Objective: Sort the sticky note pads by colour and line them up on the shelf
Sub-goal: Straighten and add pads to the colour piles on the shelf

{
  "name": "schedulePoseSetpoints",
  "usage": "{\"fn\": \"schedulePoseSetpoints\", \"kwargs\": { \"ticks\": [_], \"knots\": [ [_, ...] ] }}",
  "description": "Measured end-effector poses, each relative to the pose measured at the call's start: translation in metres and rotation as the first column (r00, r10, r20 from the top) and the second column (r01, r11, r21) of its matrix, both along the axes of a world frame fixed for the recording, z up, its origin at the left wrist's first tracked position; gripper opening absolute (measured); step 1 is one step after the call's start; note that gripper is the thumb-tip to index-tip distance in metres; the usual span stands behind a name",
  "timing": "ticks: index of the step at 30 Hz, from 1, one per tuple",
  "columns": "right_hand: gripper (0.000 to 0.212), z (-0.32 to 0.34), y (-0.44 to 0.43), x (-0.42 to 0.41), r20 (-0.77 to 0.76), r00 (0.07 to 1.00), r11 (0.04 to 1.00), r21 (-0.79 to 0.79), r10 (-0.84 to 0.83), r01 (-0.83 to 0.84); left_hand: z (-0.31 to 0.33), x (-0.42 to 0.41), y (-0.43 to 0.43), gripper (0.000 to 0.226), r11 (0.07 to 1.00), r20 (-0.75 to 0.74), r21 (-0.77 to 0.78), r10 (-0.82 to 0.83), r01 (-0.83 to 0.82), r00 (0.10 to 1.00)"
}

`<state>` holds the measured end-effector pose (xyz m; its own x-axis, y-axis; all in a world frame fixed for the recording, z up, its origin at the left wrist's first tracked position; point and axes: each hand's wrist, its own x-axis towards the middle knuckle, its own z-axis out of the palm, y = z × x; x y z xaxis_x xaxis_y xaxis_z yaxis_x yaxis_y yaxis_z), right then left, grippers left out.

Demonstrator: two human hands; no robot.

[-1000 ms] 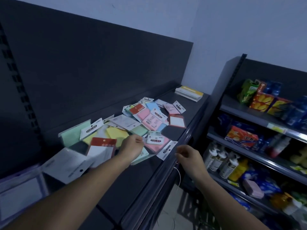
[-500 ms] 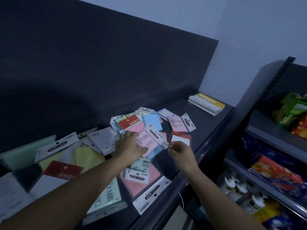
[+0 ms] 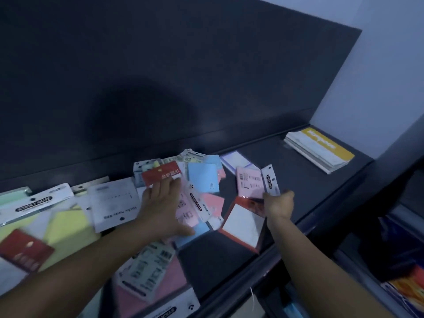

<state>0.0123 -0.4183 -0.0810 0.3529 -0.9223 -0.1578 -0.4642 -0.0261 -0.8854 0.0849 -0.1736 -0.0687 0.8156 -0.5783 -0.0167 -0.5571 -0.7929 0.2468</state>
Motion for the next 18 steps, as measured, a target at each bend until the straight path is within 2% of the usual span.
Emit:
{"fn": "schedulePoseSetpoints", "kwargs": {
  "ticks": [4, 6, 9, 11, 13, 15, 18],
  "knots": [
    [0.013, -0.001, -0.003, 0.013, -0.07, 0.995, 0.997, 0.034, 0.072, -0.07, 0.0, -0.001, 0.004, 0.129, 0.999, 0.028, 0.025, -0.024, 0.023, 0.999],
    [0.008, 0.001, 0.001, 0.015, -0.078, 0.99, 0.993, 0.035, 0.117, -0.115, 0.001, -0.003, 0.004, 0.13, 0.999, 0.016, 0.025, -0.04, 0.04, 0.999],
    [0.006, 0.005, 0.008, 0.017, 0.049, 0.991, 0.991, -0.06, 0.126, -0.123, 0.005, -0.007, -0.003, 0.116, 0.987, -0.016, -0.139, -0.087, 0.084, 0.996],
    [0.006, 0.01, 0.015, 0.016, 0.174, 0.973, 0.982, -0.141, 0.152, -0.128, 0.01, -0.007, -0.016, 0.096, 0.96, 0.052, -0.231, -0.147, 0.155, 0.988],
    [0.006, 0.016, 0.023, 0.013, 0.287, 0.947, 0.986, -0.125, 0.144, -0.113, 0.015, -0.003, -0.033, 0.07, 0.958, 0.159, -0.126, -0.236, 0.256, 0.959],
    [0.006, 0.021, 0.027, 0.009, 0.363, 0.928, 0.997, -0.03, 0.082, -0.076, 0.018, 0.0, -0.05, 0.047, 0.935, 0.224, 0.087, -0.353, 0.343, 0.908],
    [0.008, 0.023, 0.027, 0.003, 0.426, 0.903, 0.983, 0.18, -0.055, -0.025, 0.016, 0.0, -0.071, 0.036, 0.863, 0.252, 0.321, -0.475, 0.39, 0.843]
  ]
}}
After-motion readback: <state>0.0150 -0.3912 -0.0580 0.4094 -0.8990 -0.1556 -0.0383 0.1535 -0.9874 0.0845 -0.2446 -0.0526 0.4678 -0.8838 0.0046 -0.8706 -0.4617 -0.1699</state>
